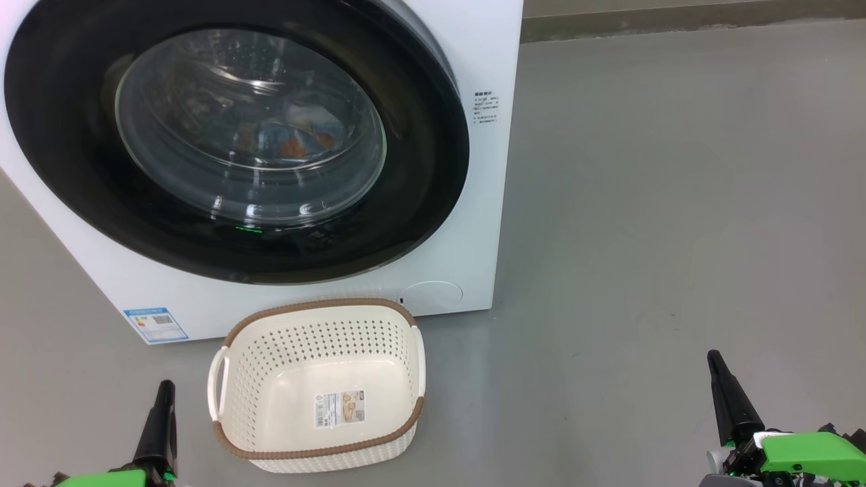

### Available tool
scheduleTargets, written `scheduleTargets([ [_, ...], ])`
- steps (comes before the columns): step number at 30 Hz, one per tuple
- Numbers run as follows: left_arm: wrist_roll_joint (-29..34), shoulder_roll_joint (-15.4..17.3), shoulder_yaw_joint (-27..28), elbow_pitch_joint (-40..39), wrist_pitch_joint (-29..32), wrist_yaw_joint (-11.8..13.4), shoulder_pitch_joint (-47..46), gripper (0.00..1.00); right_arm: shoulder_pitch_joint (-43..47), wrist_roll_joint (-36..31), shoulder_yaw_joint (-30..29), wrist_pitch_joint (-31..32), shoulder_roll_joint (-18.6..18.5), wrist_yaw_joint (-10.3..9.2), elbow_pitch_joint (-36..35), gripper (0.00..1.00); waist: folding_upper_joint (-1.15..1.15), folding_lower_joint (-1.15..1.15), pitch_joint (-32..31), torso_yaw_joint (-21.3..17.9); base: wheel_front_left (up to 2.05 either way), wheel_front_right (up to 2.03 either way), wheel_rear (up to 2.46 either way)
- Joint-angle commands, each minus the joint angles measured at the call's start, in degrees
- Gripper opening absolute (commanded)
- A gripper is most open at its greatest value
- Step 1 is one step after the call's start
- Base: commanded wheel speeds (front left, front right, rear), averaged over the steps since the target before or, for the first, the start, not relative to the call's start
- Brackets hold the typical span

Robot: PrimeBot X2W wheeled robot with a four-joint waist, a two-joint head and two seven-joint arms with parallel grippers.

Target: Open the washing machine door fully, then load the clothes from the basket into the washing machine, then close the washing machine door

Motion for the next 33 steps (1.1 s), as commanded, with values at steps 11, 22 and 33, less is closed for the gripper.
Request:
scheduleTargets([
  [11,0.2,0.9,2.0,-1.1,0.4,-0.2,-2.3,0.00,-2.6,-0.2,1.3,0.4,-0.2,-0.06,-1.4,0.00,0.00,0.00,0.0,0.0,0.00,0.00,0.00],
  [22,0.2,0.9,2.0,-1.1,0.4,-0.2,-2.3,0.00,-2.6,-0.2,1.3,0.5,-0.2,-0.06,-1.4,0.00,0.00,0.00,0.0,0.0,0.00,0.00,0.00],
  [33,0.2,0.9,2.0,-1.1,0.4,-0.2,-2.3,0.00,-2.6,-0.2,1.2,0.5,-0.2,-0.06,-1.4,0.00,0.00,0.00,0.0,0.0,0.00,0.00,0.00],
])
